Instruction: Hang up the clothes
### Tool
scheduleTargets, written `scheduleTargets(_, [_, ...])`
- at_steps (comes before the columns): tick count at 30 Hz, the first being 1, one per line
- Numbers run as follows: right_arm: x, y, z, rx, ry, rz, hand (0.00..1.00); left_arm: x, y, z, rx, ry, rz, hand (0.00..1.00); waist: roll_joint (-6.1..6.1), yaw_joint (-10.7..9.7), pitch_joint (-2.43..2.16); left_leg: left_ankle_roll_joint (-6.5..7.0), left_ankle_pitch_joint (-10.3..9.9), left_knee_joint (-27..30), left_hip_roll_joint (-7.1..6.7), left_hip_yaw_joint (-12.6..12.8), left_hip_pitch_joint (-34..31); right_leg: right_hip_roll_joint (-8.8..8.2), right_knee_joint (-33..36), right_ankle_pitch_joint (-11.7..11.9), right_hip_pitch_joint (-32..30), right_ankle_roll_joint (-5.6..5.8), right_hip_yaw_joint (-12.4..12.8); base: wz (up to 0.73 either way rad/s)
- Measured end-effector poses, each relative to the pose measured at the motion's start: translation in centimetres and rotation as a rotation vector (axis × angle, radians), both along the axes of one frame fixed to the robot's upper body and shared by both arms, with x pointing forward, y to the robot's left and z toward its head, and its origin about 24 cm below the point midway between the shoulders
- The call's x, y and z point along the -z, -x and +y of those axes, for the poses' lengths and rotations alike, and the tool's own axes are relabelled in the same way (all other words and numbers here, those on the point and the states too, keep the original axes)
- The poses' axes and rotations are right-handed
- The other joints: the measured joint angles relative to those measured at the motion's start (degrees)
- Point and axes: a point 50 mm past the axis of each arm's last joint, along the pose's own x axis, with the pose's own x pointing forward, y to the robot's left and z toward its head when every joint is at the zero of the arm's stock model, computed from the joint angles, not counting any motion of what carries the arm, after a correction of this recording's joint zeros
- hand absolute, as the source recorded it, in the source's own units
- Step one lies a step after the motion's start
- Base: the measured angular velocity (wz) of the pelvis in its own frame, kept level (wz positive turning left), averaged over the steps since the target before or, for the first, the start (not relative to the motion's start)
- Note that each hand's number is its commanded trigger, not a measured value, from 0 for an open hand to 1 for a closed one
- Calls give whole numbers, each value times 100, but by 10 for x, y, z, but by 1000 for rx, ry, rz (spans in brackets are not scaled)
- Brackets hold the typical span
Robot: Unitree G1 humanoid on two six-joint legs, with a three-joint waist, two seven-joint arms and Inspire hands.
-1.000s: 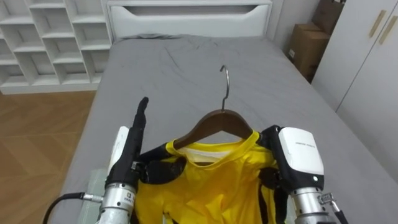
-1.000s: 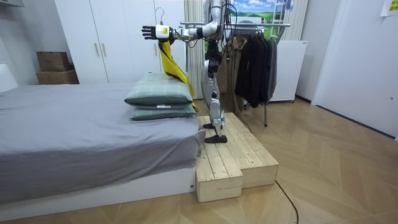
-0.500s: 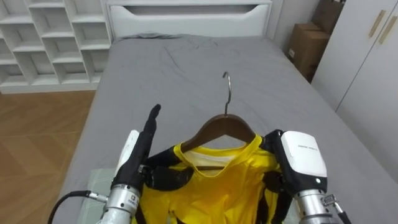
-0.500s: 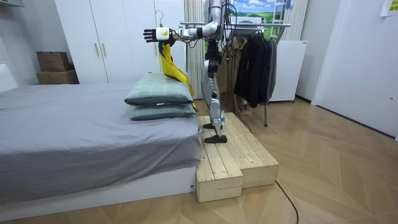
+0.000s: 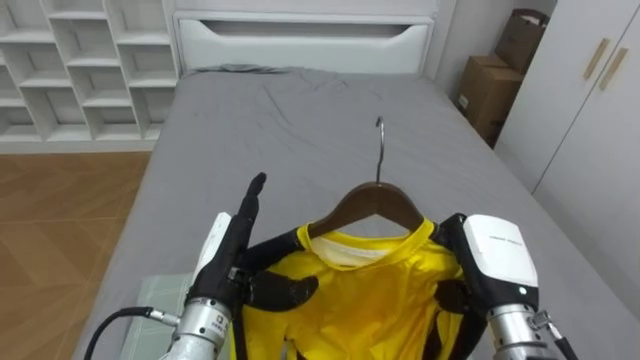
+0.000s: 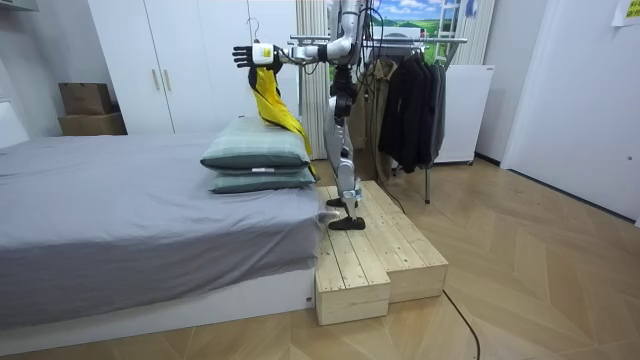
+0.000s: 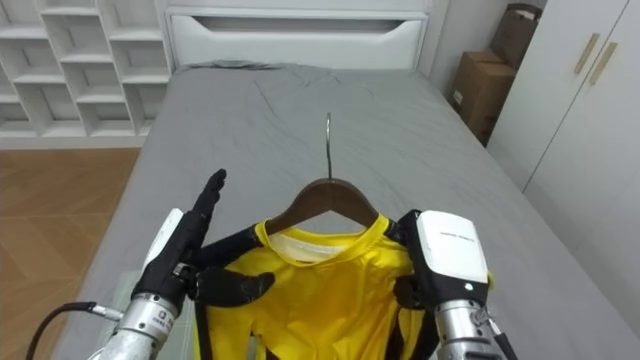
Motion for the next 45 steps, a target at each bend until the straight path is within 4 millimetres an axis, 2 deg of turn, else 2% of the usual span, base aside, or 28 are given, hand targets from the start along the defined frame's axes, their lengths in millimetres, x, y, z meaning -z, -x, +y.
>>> scheduleTargets(6, [6,-1,-4,14,12,30,100,3,0,1,2,-4,13,0,-14,21,91,5,3,-6,-5,12,-13,-1,-10,-7,-19,8,18,0])
scheduleTargets(10, [12,-1,-7,30,16,57,100,4,0,2,-1,26,25,0,-17,28,92,5,3,-20,-9,12,-6,-2,-13,-15,-26,14,36,0])
scheduleTargets(16, [8,-6,-15,43,43,49,100,4,0,8,-4,0,31,0,-28,-37,79,5,3,-18,-11,-17,-103,-17,19,-14,-132,13,-35,3])
scheduleTargets(18, [6,-7,-19,53,45,43,100,4,0,8,-4,2,31,0,-50,-54,54,5,3,-20,-10,-20,-93,-18,24,-13,-127,13,-40,0])
scheduleTargets(23, [4,-8,-25,67,42,39,100,7,1,10,-10,-9,41,0,-60,-22,47,5,3,-44,-11,11,-39,-23,26,-10,-99,10,-27,-1])
scheduleTargets(31, [1,-8,-30,82,59,24,100,33,13,26,-53,-60,149,0,-51,-130,40,5,3,-22,-10,18,3,-24,25,-10,-31,10,-42,1])
scheduleTargets(34, [-1,-9,-33,89,69,18,100,41,20,35,-83,-66,185,0,-33,-162,19,5,3,-7,-11,18,2,-24,24,-10,-27,10,-43,0])
scheduleTargets(36, [-3,-9,-36,96,75,11,100,49,23,45,-123,-73,222,0,-3,-166,-26,6,3,1,-9,15,19,-21,23,-10,0,10,-42,0])
scheduleTargets(38, [-4,-9,-38,101,77,6,100,57,27,53,-155,-79,258,0,31,-167,-46,9,5,1,-10,23,63,-23,28,-10,34,10,-41,0])
scheduleTargets(45, [-6,-10,-41,111,80,0,100,69,38,72,-242,-87,315,0,41,-158,-50,14,8,-34,-12,24,70,-21,35,-12,45,11,-43,0])
